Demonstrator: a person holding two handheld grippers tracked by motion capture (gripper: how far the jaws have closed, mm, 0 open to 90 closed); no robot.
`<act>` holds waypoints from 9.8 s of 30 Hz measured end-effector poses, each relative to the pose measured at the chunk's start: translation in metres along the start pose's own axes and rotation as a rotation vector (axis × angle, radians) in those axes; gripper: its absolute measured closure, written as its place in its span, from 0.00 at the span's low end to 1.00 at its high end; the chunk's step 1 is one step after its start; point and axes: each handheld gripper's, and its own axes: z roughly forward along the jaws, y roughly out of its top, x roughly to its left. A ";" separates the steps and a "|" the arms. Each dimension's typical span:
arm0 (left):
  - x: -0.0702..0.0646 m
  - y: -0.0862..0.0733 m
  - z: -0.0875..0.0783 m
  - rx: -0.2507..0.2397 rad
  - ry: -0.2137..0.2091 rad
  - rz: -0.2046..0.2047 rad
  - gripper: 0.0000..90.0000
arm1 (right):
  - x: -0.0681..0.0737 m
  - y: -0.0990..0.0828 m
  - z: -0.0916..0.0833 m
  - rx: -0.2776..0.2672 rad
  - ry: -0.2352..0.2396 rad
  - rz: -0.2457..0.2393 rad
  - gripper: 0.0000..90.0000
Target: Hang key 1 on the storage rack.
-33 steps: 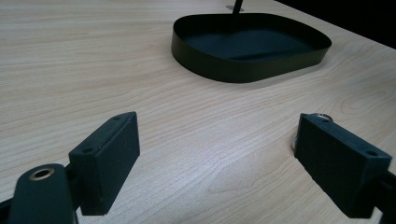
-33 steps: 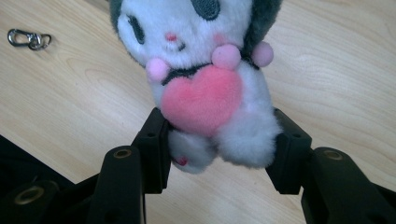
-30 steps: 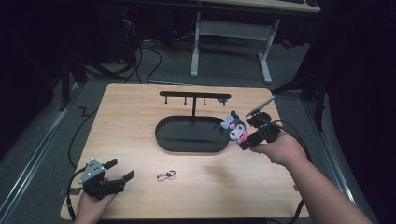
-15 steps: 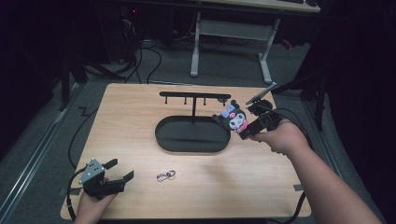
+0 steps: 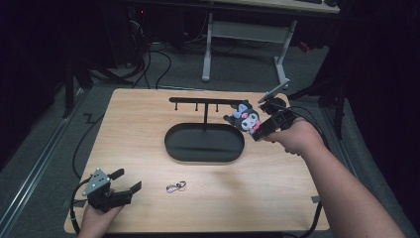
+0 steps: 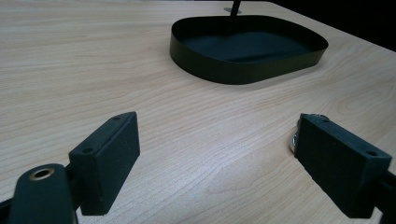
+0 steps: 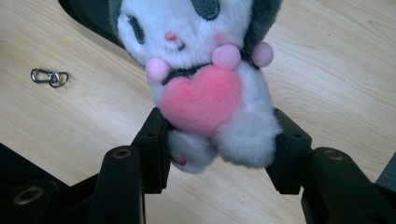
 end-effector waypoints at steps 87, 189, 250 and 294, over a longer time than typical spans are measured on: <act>-0.002 -0.003 0.004 0.020 -0.003 0.005 0.17 | -0.026 0.007 0.117 -0.027 0.011 0.089 0.49; -0.165 0.041 0.182 0.373 -0.037 0.203 0.99 | 0.008 -0.207 0.154 -0.753 0.214 0.034 0.55; -0.020 0.020 -0.013 0.047 0.015 0.098 0.60 | 0.067 -0.187 0.158 -0.408 -0.080 -0.182 0.73; -0.016 0.018 -0.021 0.000 0.000 0.066 0.59 | 0.041 -0.155 0.156 -0.178 -0.057 -0.156 0.75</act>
